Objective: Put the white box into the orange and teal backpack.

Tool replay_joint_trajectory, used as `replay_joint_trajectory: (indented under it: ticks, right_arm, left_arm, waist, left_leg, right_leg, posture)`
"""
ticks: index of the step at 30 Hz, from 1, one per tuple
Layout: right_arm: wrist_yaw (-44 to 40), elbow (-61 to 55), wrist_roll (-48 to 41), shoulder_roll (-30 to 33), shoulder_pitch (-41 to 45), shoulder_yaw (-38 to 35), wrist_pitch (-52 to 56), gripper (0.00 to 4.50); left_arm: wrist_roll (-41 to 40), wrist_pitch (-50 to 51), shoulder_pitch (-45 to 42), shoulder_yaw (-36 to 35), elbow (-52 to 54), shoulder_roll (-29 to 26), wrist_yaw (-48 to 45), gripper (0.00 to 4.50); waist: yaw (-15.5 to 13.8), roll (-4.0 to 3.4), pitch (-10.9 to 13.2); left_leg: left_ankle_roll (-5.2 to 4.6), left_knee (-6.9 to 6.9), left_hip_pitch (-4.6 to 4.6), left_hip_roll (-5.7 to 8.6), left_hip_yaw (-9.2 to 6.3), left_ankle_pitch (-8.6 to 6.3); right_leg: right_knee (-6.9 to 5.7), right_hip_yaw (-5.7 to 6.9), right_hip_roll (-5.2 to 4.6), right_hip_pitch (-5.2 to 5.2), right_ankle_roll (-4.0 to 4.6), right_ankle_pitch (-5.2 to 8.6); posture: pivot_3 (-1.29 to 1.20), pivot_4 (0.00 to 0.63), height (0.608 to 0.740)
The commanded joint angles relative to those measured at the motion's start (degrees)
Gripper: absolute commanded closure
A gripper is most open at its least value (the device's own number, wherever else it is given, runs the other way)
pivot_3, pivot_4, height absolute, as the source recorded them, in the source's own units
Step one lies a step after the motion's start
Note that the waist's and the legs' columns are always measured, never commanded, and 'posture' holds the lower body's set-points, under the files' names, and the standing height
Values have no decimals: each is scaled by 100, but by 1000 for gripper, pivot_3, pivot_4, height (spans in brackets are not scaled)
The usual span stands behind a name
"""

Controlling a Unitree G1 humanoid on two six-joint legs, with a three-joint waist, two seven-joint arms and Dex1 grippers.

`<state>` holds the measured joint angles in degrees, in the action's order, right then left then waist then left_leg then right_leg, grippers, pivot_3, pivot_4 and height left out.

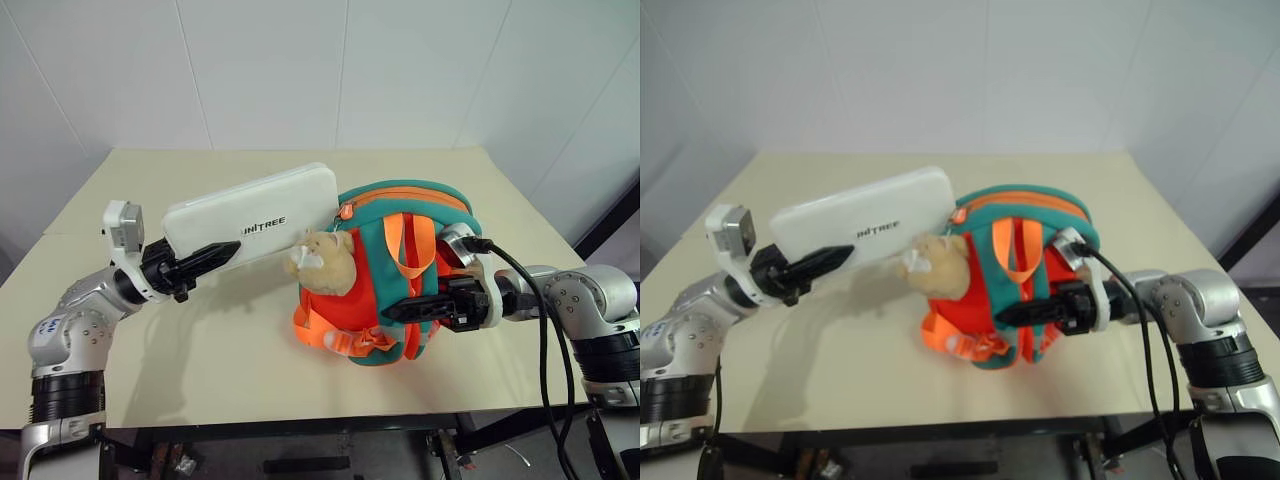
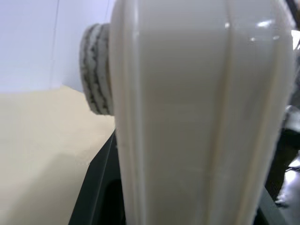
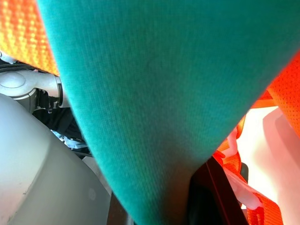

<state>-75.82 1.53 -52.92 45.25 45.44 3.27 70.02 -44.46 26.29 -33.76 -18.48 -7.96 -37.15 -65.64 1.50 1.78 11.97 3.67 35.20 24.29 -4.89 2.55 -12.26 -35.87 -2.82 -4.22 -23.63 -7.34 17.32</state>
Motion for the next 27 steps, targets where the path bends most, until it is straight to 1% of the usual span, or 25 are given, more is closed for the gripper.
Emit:
replay_joint_trajectory:
  ticks: [1,4,8,12,15,17,21,25,27]
  right_arm:
    - [14,-237,-136,-2,-46,-173,32,4414]
    - [38,-256,-145,-13,-70,-191,30,4414]
    - [69,-264,-150,-54,-84,-213,20,4414]
    - [82,-249,-136,-104,-90,-205,-14,4414]
    - [76,-220,-111,-149,-78,-187,-50,4414]
    - [76,-212,-104,-169,-72,-184,-59,4414]
    - [73,-195,-67,-224,-68,-157,-100,4414]
    - [69,-178,-30,-270,-77,-149,-149,4414]
    - [69,-161,0,-299,-82,-141,-188,4414]
  left_arm:
    - [481,-563,-194,254,-121,-88,-240,3100]
    - [540,-552,-318,350,-196,-156,-394,3100]
    - [533,-265,-366,548,-193,-378,-747,3100]
    - [818,-353,-447,937,-208,-543,-1132,3100]
    - [996,-167,-782,1346,-285,-527,-1281,3100]
    - [1088,-124,-935,1479,-338,-489,-1285,3100]
    - [1343,-246,-1394,1717,-474,-123,-1031,3100]
    - [1934,-209,-1787,2097,-450,201,-399,3100]
    - [2177,-268,-1872,2291,-380,318,-237,3100]
  waist:
    - [-2,0,0]
    - [-7,0,0]
    - [0,0,0]
    - [2,0,0]
    - [0,0,0]
    - [-7,0,0]
    - [-6,0,0]
    - [-8,0,0]
    - [7,0,0]
  left_leg:
    - [0,0,0,0,0,0]
    - [0,0,0,0,0,0]
    - [-1,-1,1,0,0,0]
    - [-1,-1,0,0,0,0]
    - [-1,-1,1,0,0,0]
    - [-1,-1,1,0,-1,0]
    - [-2,-1,1,0,0,-1]
    - [-2,0,2,0,-1,0]
    - [-2,1,2,0,0,0]
  right_leg:
    - [0,0,0,0,0,0]
    - [0,0,0,0,0,0]
    - [-1,0,0,-1,0,0]
    - [-1,0,0,-1,0,0]
    - [-1,0,1,-1,0,0]
    - [-2,0,2,-1,0,0]
    - [-2,-1,3,-1,-2,1]
    - [-5,-6,7,-1,-5,1]
    - [-6,-15,11,-1,-9,0]
  posture:
    - [0,150,740]
    - [0,150,740]
    - [0,150,740]
    - [0,150,740]
    - [0,150,740]
    - [0,150,740]
    - [0,150,740]
    - [0,150,740]
    - [0,150,740]
